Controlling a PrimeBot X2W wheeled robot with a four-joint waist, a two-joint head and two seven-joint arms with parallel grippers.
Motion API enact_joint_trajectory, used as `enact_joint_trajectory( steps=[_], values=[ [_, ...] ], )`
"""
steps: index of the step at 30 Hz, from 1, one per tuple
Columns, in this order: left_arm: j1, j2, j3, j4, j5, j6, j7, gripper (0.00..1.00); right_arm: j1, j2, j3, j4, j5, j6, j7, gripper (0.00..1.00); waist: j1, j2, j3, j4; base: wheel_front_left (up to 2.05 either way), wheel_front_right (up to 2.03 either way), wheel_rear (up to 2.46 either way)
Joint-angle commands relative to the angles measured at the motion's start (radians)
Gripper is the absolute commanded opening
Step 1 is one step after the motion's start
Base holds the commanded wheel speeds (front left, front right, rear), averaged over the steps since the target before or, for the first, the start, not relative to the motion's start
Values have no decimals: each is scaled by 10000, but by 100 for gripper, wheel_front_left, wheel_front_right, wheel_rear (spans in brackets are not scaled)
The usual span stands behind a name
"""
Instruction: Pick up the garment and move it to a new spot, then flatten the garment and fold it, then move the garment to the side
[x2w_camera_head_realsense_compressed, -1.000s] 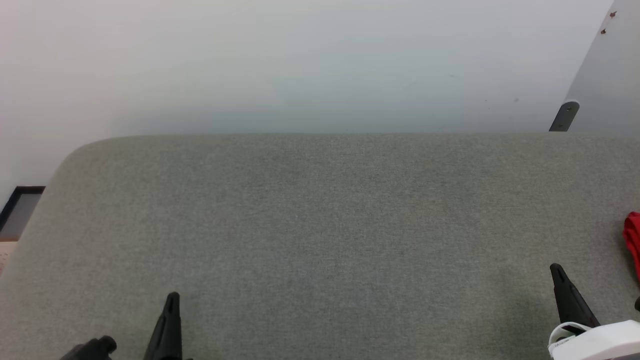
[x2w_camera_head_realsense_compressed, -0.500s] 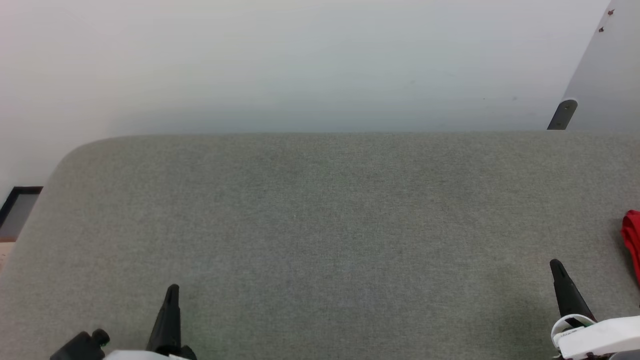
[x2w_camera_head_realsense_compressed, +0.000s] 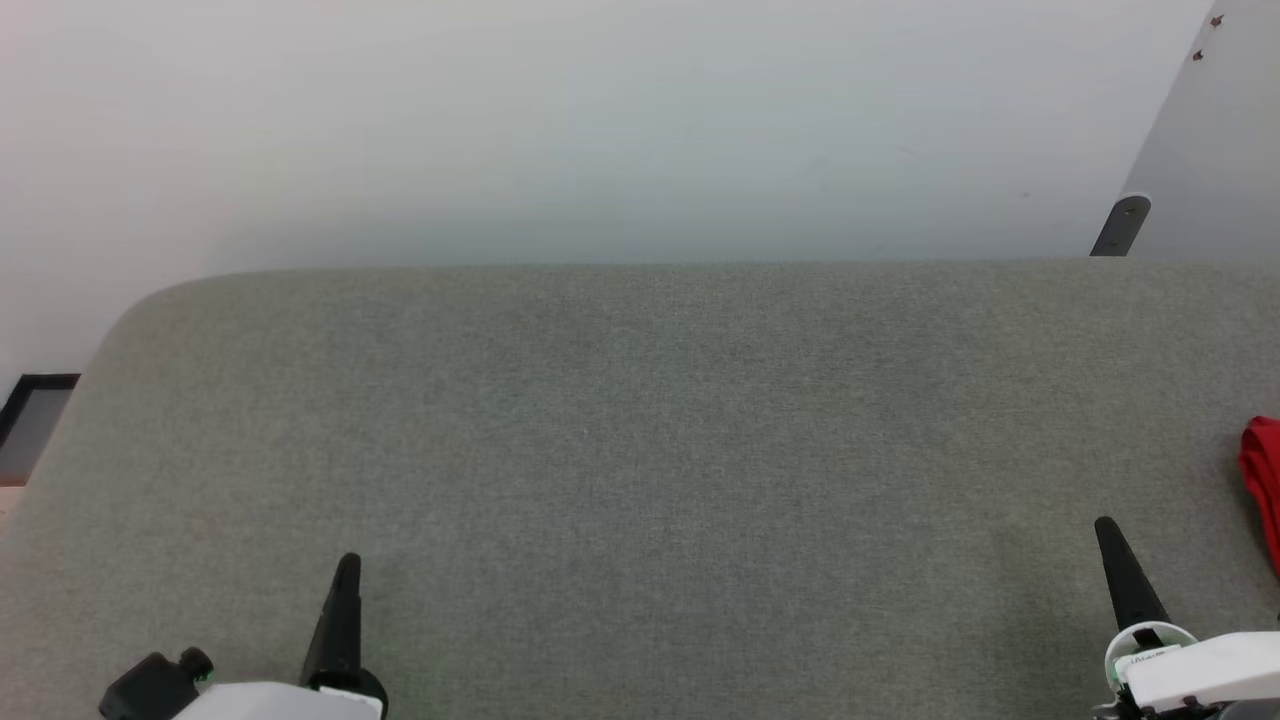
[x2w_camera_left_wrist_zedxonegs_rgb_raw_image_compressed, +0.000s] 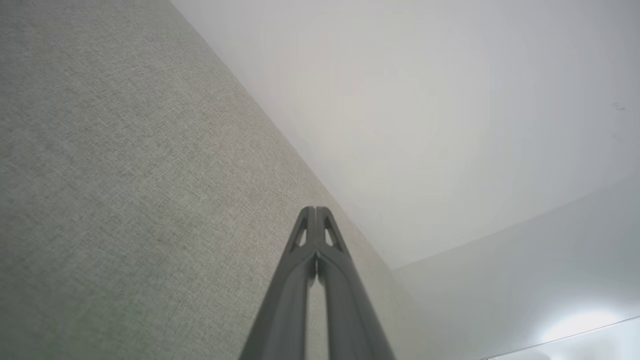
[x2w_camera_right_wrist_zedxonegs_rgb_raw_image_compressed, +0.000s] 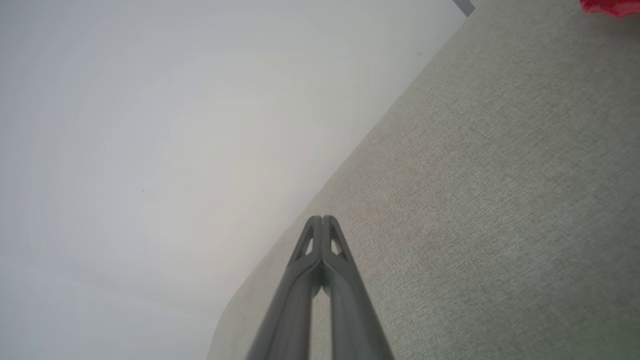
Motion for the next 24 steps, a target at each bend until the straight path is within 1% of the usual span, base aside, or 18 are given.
enact_joint_trajectory(
  steps=[1,24],
  values=[
    [-213,9,43,-62,-184,-13,28,0,-304,6,-68,-67,183,-2,28,0,0,-1,1,-2,0,0,0],
    [-655,-89,178,215,-2383,-19,665,0,-465,382,-328,102,2053,-3,445,0,0,-1,49,-88,0,0,0]
  ],
)
